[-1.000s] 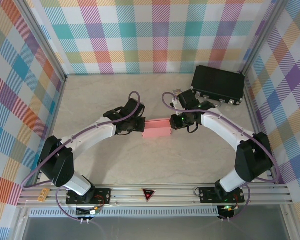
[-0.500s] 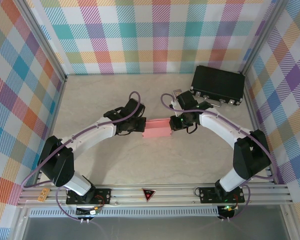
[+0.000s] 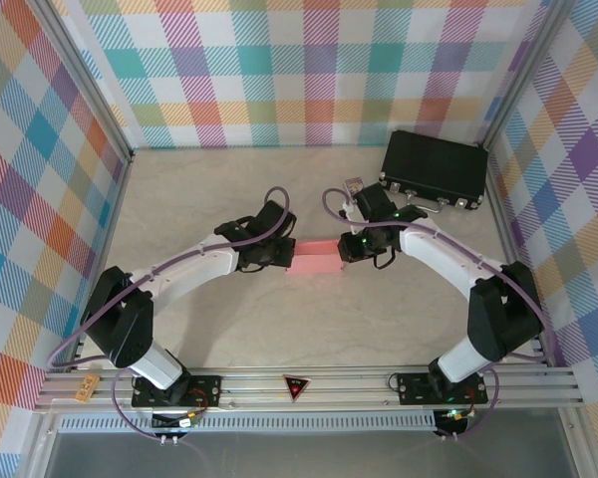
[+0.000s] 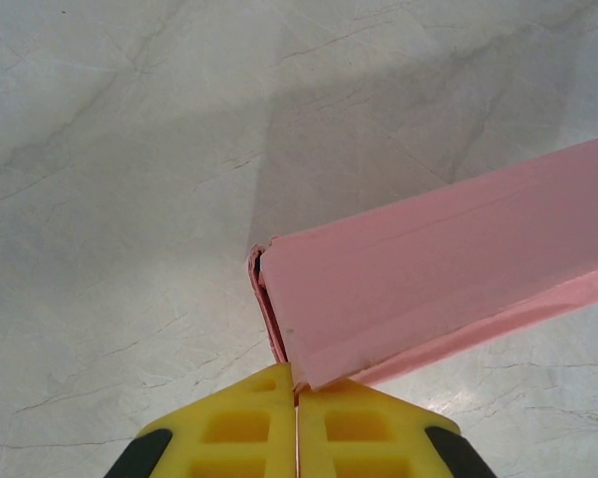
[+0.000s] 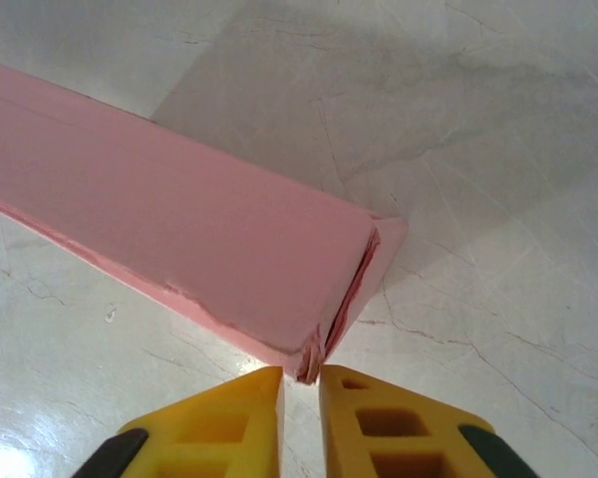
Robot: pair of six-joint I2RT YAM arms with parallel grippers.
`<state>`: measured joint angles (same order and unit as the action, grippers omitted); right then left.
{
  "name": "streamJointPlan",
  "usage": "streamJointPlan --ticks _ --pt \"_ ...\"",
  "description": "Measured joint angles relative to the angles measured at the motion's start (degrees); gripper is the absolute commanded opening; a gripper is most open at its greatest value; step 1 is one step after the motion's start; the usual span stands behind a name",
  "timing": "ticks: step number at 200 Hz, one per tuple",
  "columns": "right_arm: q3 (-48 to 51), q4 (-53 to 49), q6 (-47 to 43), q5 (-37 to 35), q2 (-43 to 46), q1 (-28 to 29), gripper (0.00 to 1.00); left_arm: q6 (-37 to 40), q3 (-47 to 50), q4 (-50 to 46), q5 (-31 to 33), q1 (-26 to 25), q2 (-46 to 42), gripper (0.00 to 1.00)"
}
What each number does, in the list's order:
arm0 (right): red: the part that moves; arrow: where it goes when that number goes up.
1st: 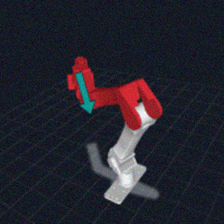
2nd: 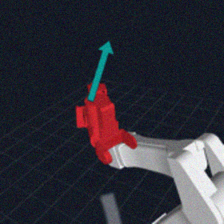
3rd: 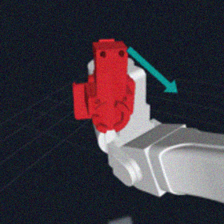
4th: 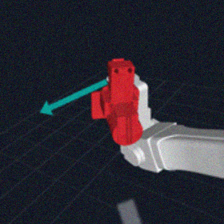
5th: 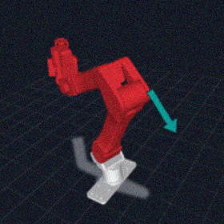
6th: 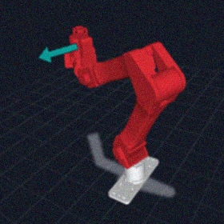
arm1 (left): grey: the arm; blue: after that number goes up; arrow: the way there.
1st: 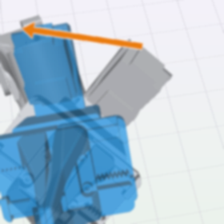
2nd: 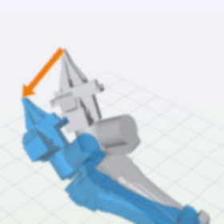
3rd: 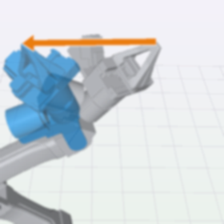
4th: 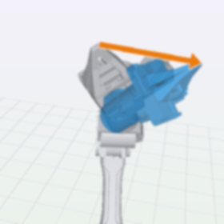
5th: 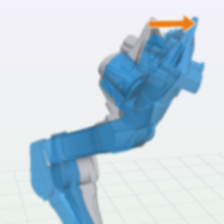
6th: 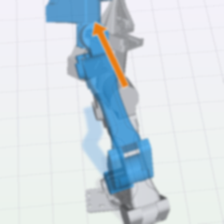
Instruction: Fold the paper box
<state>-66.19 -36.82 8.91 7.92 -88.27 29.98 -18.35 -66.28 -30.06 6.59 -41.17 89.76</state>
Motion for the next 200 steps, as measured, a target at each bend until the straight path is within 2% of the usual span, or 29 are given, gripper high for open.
streamJointPlan --ticks 23,69,130,200 --pt "0.02 0.87 0.59 -0.42 2.05 0.00 0.23 0.02 -0.17 -0.26 0.00 -0.24 0.24 0.14" --pt "-0.63 1.81 1.18 -1.31 3.45 0.00 0.24 0.42 -0.31 -1.40 0.00 -0.46 0.50 0.30" --pt "-3.52 1.81 1.22 -3.08 1.95 0.00 0.29 0.87 -0.31 -1.49 -0.04 -0.44 -0.28 0.37" --pt "-4.68 1.84 1.53 -5.49 1.25 0.00 0.29 1.20 -0.31 -0.15 -0.02 -0.44 -6.45 0.47"
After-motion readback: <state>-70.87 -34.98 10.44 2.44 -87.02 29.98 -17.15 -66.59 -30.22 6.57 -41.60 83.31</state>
